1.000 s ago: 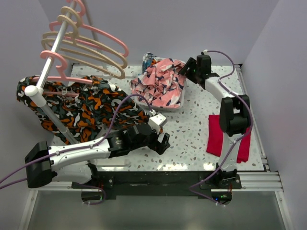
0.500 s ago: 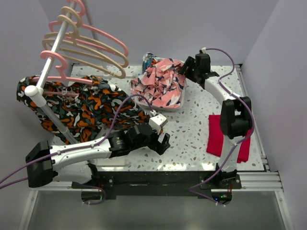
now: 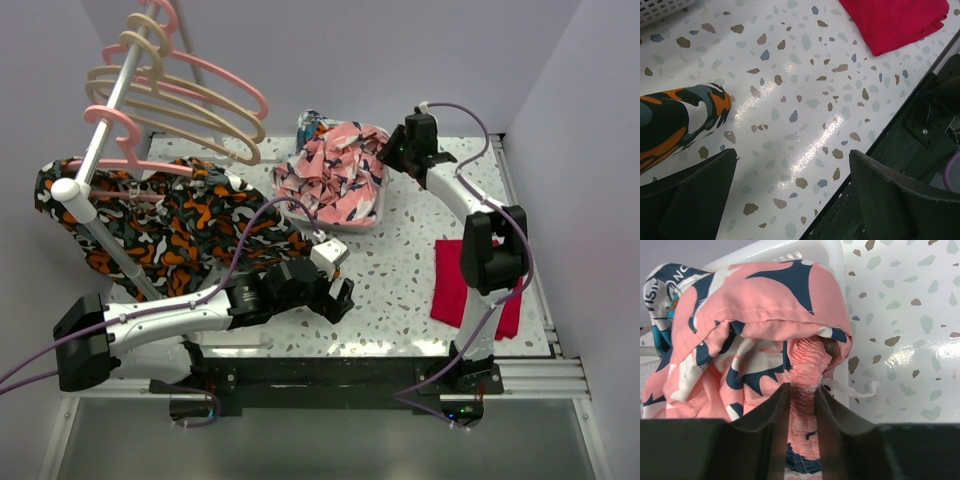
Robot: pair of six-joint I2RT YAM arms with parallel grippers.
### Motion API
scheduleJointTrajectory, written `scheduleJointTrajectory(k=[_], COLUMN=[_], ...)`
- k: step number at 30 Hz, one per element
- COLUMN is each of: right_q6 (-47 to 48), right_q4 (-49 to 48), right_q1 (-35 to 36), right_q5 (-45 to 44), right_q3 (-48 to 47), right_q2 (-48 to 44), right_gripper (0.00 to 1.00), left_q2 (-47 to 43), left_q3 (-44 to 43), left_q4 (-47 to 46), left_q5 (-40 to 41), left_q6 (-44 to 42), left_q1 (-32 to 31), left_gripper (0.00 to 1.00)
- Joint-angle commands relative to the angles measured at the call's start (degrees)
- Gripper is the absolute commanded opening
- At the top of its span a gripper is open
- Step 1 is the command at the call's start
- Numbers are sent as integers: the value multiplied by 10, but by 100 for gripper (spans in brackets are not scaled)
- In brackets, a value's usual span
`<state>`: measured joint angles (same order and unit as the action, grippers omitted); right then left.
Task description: Place the shorts on the hanger
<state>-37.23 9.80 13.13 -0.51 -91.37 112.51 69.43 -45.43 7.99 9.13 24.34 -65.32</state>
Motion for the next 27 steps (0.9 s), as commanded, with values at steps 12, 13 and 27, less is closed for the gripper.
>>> scheduleJointTrajectory(k=[12,13,27], right_q6=[38,42,71], right_q4=[19,21,64], right_q1=[33,34,58], right_q5=[32,32,65], right_q3=[-135,-147,-448], right_q2=[-87,-90,-24], right_gripper=[0,0,0], left_q2=[-3,-4,4], left_q3=[-10,-10,-17], left_q4=[-10,-10,-13], left_q5=[9,9,12], left_q6=[1,1,7], left_q1=[0,0,0], left_gripper=[100,100,100])
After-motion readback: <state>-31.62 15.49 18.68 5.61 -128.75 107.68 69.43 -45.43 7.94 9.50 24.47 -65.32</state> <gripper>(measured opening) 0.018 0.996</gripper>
